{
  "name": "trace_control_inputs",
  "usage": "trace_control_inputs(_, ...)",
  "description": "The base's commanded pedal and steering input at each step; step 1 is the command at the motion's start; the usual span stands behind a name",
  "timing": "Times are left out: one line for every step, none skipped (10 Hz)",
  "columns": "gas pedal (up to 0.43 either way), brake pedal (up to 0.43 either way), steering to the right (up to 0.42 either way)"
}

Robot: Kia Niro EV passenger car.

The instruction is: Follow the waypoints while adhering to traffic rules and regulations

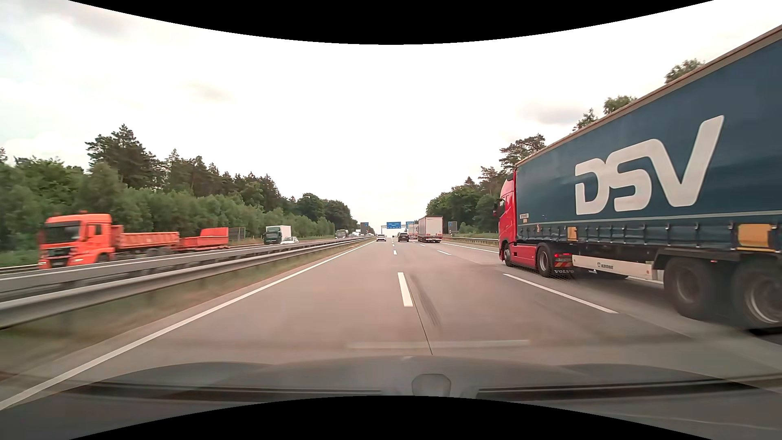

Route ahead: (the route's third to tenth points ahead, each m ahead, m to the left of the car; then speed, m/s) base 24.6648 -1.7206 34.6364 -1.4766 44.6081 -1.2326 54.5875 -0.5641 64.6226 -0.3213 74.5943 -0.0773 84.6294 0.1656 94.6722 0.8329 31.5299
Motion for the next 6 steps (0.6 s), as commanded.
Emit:
trace_control_inputs(0.169, 0.000, -0.004)
trace_control_inputs(0.169, 0.000, -0.005)
trace_control_inputs(0.169, 0.000, -0.006)
trace_control_inputs(0.169, 0.000, -0.006)
trace_control_inputs(0.169, 0.000, -0.006)
trace_control_inputs(0.169, 0.000, -0.006)
